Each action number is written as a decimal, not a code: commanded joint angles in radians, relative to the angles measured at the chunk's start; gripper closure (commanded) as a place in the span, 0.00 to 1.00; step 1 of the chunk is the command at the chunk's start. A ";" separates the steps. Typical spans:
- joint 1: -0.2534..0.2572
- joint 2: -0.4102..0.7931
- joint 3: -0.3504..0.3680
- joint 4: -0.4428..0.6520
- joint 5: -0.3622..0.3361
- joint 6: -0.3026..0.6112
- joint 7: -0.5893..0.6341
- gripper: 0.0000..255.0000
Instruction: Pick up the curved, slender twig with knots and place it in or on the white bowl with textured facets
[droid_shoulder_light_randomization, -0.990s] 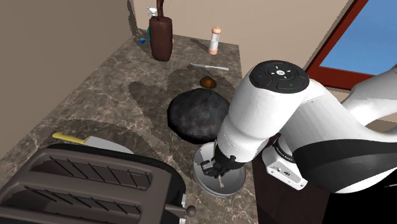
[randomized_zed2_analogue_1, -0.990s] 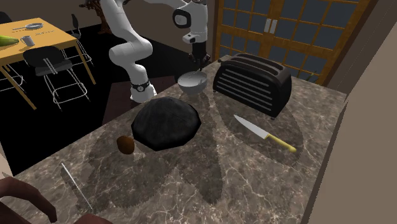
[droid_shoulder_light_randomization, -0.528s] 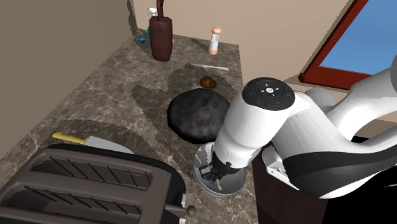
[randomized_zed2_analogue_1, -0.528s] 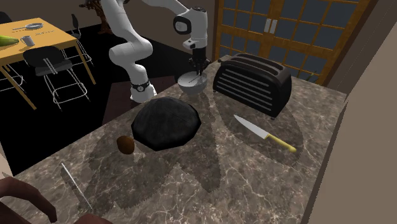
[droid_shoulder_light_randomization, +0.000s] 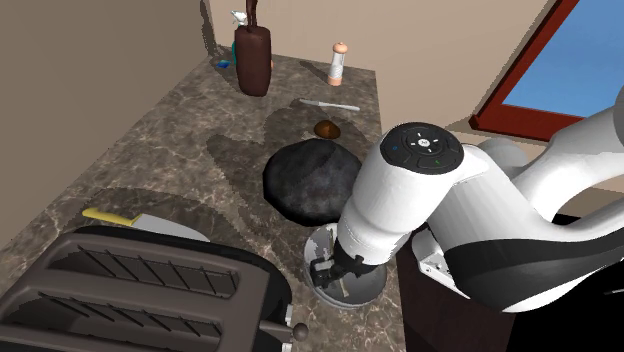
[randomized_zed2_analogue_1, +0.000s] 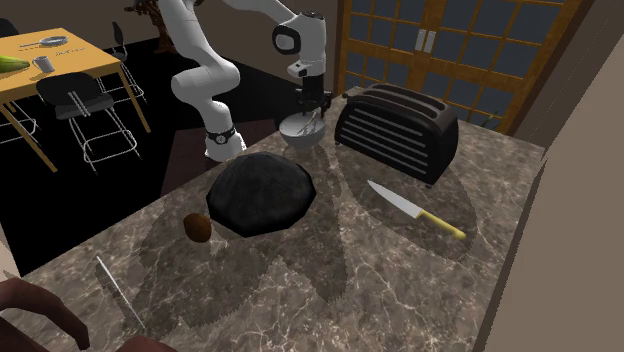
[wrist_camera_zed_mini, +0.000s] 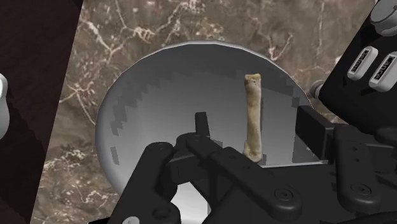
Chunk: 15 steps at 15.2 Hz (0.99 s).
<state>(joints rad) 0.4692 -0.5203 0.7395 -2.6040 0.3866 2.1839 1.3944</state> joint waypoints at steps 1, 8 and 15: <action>0.000 0.000 0.000 0.000 0.000 0.000 0.000 0.00; 0.013 -0.072 -0.058 0.079 -0.014 -0.151 -0.006 0.00; 0.013 -0.072 -0.058 0.079 -0.014 -0.151 -0.006 0.00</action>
<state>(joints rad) 0.4820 -0.5921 0.6812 -2.5248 0.3728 2.0333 1.3883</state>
